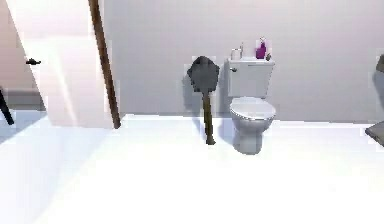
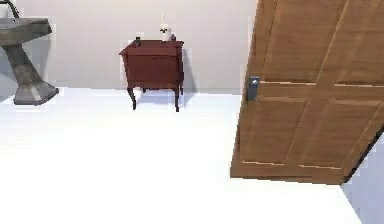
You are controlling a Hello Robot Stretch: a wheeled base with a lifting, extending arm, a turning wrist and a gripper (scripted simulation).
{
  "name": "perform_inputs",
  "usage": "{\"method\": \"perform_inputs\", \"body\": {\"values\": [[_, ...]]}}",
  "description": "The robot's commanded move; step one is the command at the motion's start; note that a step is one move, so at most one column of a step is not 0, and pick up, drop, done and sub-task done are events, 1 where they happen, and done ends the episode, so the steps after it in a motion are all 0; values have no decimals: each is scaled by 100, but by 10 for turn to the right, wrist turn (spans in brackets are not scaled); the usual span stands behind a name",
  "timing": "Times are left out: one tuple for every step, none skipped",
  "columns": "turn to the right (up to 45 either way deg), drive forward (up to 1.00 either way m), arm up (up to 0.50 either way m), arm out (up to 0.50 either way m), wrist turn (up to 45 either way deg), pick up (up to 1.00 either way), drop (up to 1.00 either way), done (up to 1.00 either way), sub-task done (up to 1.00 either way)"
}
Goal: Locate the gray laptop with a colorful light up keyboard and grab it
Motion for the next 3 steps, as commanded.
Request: {"method": "perform_inputs", "body": {"values": [[-450,0,0,0,0,0,0,0,0],[0,100,0,0,0,0,0,0,0],[300,0,0,0,0,0,0,0,0]]}}
